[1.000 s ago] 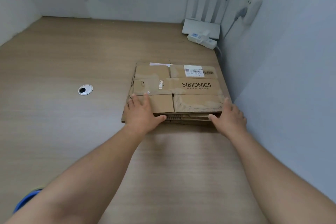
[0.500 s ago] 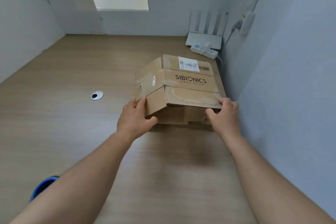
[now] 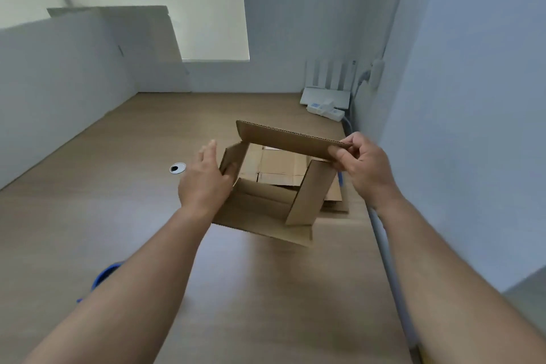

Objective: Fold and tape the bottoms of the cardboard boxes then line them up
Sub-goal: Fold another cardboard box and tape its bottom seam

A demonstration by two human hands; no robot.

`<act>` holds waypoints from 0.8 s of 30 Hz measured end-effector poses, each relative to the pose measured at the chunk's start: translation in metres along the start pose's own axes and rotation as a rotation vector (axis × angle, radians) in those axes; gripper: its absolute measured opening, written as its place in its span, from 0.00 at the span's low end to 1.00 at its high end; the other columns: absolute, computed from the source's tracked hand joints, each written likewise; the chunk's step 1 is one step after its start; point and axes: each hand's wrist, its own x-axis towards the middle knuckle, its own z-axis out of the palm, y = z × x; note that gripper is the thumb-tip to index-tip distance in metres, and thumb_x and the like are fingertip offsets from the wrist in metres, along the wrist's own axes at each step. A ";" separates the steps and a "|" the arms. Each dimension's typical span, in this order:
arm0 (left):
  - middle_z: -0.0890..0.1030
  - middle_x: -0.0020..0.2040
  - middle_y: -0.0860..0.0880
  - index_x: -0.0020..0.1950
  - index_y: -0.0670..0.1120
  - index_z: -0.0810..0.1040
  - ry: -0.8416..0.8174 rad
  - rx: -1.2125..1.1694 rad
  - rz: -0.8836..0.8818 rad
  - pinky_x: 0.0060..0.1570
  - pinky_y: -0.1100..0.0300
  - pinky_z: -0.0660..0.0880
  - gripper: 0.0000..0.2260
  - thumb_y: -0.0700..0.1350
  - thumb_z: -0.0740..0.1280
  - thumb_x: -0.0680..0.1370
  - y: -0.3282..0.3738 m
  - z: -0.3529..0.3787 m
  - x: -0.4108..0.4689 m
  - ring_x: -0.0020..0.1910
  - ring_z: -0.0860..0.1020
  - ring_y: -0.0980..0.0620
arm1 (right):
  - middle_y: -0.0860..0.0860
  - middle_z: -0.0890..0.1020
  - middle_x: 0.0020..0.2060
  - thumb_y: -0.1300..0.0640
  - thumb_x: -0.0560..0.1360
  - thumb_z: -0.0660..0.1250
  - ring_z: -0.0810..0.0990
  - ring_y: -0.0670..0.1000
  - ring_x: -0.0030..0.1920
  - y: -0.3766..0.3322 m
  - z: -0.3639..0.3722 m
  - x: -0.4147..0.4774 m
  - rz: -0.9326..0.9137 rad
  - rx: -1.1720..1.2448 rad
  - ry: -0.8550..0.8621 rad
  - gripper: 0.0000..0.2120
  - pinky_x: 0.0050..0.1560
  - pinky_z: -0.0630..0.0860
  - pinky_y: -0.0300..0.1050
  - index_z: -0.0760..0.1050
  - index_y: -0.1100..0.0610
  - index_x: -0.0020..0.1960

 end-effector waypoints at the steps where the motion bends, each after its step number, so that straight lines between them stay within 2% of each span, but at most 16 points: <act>1: 0.77 0.59 0.44 0.66 0.47 0.71 0.001 -0.027 0.014 0.50 0.52 0.70 0.16 0.51 0.60 0.80 0.003 -0.007 -0.004 0.61 0.73 0.41 | 0.58 0.77 0.41 0.56 0.75 0.68 0.79 0.54 0.38 -0.006 -0.004 -0.003 0.007 0.021 -0.023 0.07 0.38 0.78 0.39 0.72 0.53 0.39; 3: 0.79 0.47 0.44 0.55 0.44 0.75 -0.037 -0.066 0.055 0.42 0.55 0.70 0.09 0.46 0.60 0.79 0.005 -0.020 -0.013 0.50 0.75 0.41 | 0.57 0.77 0.39 0.55 0.76 0.68 0.78 0.52 0.34 -0.017 -0.006 -0.009 0.029 0.002 -0.021 0.08 0.34 0.77 0.37 0.72 0.53 0.40; 6: 0.79 0.43 0.42 0.48 0.41 0.76 -0.209 -0.253 -0.032 0.41 0.53 0.74 0.06 0.40 0.61 0.75 -0.005 -0.034 -0.020 0.45 0.78 0.40 | 0.54 0.79 0.40 0.52 0.76 0.67 0.80 0.53 0.37 -0.024 0.001 -0.016 0.074 -0.081 0.009 0.06 0.41 0.81 0.48 0.73 0.54 0.44; 9: 0.78 0.40 0.42 0.42 0.41 0.74 -0.354 -0.278 -0.136 0.37 0.55 0.72 0.04 0.38 0.61 0.72 -0.026 -0.035 -0.031 0.42 0.78 0.40 | 0.55 0.80 0.45 0.54 0.75 0.68 0.81 0.56 0.44 -0.021 0.013 -0.025 0.149 -0.116 -0.045 0.07 0.47 0.80 0.55 0.73 0.54 0.50; 11: 0.79 0.42 0.41 0.43 0.41 0.75 -0.435 -0.244 -0.167 0.38 0.55 0.76 0.06 0.37 0.59 0.72 -0.037 -0.028 -0.042 0.44 0.80 0.40 | 0.52 0.80 0.48 0.54 0.75 0.68 0.80 0.53 0.47 -0.016 0.023 -0.040 0.182 -0.177 -0.147 0.16 0.52 0.79 0.54 0.71 0.53 0.61; 13: 0.78 0.41 0.42 0.42 0.42 0.73 -0.480 -0.234 -0.187 0.37 0.56 0.77 0.05 0.38 0.59 0.74 -0.044 -0.020 -0.054 0.41 0.79 0.42 | 0.49 0.79 0.51 0.55 0.75 0.68 0.79 0.51 0.52 -0.008 0.032 -0.058 0.231 -0.187 -0.238 0.29 0.57 0.77 0.52 0.61 0.53 0.73; 14: 0.77 0.41 0.43 0.42 0.42 0.72 -0.465 -0.251 -0.197 0.35 0.57 0.76 0.04 0.40 0.59 0.75 -0.047 -0.015 -0.058 0.39 0.77 0.44 | 0.49 0.79 0.53 0.56 0.75 0.68 0.78 0.51 0.55 -0.003 0.035 -0.067 0.257 -0.159 -0.261 0.34 0.59 0.76 0.53 0.56 0.53 0.75; 16: 0.76 0.43 0.46 0.46 0.44 0.71 -0.387 -0.411 -0.208 0.34 0.58 0.74 0.06 0.46 0.61 0.78 -0.052 -0.009 -0.064 0.39 0.76 0.49 | 0.48 0.79 0.53 0.54 0.76 0.68 0.78 0.52 0.58 0.010 0.037 -0.081 0.295 -0.067 -0.278 0.32 0.60 0.76 0.52 0.57 0.55 0.75; 19: 0.79 0.52 0.48 0.53 0.47 0.73 -0.310 -0.834 -0.165 0.49 0.52 0.78 0.13 0.56 0.62 0.78 -0.063 -0.013 -0.085 0.53 0.79 0.50 | 0.53 0.82 0.52 0.50 0.80 0.60 0.81 0.49 0.53 0.017 0.030 -0.095 0.383 0.232 -0.252 0.18 0.56 0.78 0.44 0.70 0.59 0.65; 21: 0.80 0.55 0.56 0.55 0.51 0.75 -0.270 -0.932 -0.031 0.56 0.56 0.75 0.21 0.65 0.61 0.73 -0.078 -0.016 -0.108 0.57 0.77 0.57 | 0.52 0.83 0.52 0.40 0.78 0.57 0.81 0.47 0.54 0.023 0.023 -0.106 0.387 0.360 -0.245 0.23 0.60 0.75 0.45 0.75 0.58 0.60; 22: 0.78 0.56 0.63 0.56 0.56 0.75 -0.280 -0.901 0.055 0.56 0.60 0.73 0.24 0.69 0.60 0.68 -0.088 -0.016 -0.120 0.58 0.75 0.64 | 0.49 0.83 0.53 0.34 0.74 0.58 0.80 0.46 0.56 0.025 0.020 -0.114 0.370 0.381 -0.260 0.28 0.61 0.73 0.44 0.77 0.55 0.59; 24: 0.70 0.58 0.78 0.61 0.67 0.71 -0.387 -0.725 0.196 0.55 0.68 0.68 0.30 0.77 0.58 0.62 -0.104 -0.011 -0.140 0.59 0.68 0.76 | 0.46 0.82 0.56 0.24 0.62 0.61 0.77 0.43 0.60 0.032 0.014 -0.128 0.350 0.386 -0.320 0.37 0.62 0.69 0.40 0.78 0.49 0.58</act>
